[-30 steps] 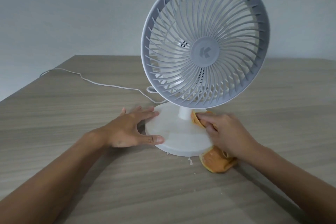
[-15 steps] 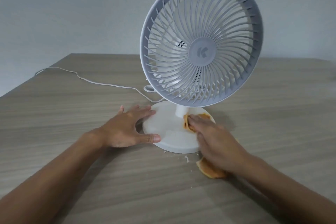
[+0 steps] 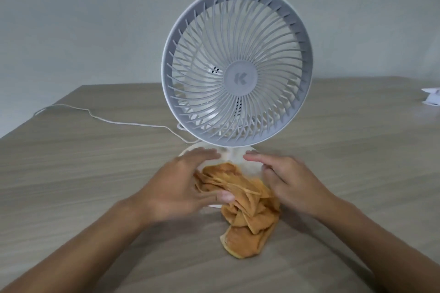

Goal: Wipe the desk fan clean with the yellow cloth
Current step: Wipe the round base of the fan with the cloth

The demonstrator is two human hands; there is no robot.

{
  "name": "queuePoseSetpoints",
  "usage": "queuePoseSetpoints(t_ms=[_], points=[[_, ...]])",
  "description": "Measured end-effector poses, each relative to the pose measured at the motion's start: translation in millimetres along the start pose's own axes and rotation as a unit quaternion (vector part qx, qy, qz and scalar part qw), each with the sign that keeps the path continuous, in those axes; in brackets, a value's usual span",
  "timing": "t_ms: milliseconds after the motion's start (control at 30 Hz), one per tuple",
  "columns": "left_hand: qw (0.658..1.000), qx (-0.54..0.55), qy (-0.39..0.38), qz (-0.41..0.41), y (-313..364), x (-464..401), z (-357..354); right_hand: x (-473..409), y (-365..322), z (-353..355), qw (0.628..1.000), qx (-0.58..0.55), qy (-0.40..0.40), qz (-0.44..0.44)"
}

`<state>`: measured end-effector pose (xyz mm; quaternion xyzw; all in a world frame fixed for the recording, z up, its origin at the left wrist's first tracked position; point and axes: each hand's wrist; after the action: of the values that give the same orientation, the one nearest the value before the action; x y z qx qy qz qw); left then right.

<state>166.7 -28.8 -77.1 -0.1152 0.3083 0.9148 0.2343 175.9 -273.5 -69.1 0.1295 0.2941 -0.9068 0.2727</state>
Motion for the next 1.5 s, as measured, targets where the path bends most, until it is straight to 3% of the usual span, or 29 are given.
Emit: queuePoseSetpoints(t_ms=[100, 200, 300, 400, 533, 600, 700, 767, 833, 1200, 1500], points=[[0.988, -0.075, -0.013, -0.133, 32, 2, -24, -3, 26, 1, 0.997, 0.055, -0.042, 0.018], [0.974, -0.126, -0.024, -0.187, 37, 0, -32, -5, 37, -3, 0.994, 0.082, -0.064, 0.023], [0.985, -0.093, 0.010, -0.144, 28, -3, -24, -8, 41, -4, 0.994, 0.083, -0.055, 0.035], [0.990, -0.071, 0.095, -0.080, 1, -3, -10, -9, 44, -3, 0.994, 0.074, -0.059, 0.050], [0.972, -0.037, 0.225, 0.050, -31, -22, 10, -9, 46, -5, 0.995, 0.072, -0.050, 0.043], [0.967, -0.027, 0.241, 0.079, -38, -38, 15, -10, 45, -4, 0.996, 0.067, -0.051, 0.037], [0.986, 0.015, 0.107, 0.124, -34, -59, 3, -8, 45, -4, 0.996, 0.063, -0.050, 0.035], [0.984, -0.082, -0.009, 0.155, -26, -66, -13, -7, 47, -3, 0.997, 0.047, -0.049, 0.032], [0.973, -0.184, -0.058, 0.130, -21, -68, -22, -6, 49, 0, 0.996, 0.043, -0.063, 0.036], [0.980, -0.143, -0.106, 0.094, 7, -18, -17, -4, 45, 1, 0.990, 0.094, -0.083, 0.063], [0.994, -0.085, -0.070, 0.013, 39, 19, -33, -5, 46, 0, 0.991, 0.088, -0.087, 0.050]])
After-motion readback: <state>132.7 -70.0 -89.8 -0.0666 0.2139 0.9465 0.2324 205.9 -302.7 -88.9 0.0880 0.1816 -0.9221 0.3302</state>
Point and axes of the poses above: each hand's wrist, its own x-axis away from the middle knuckle, its own z-axis out of the back of the hand, y = z × x
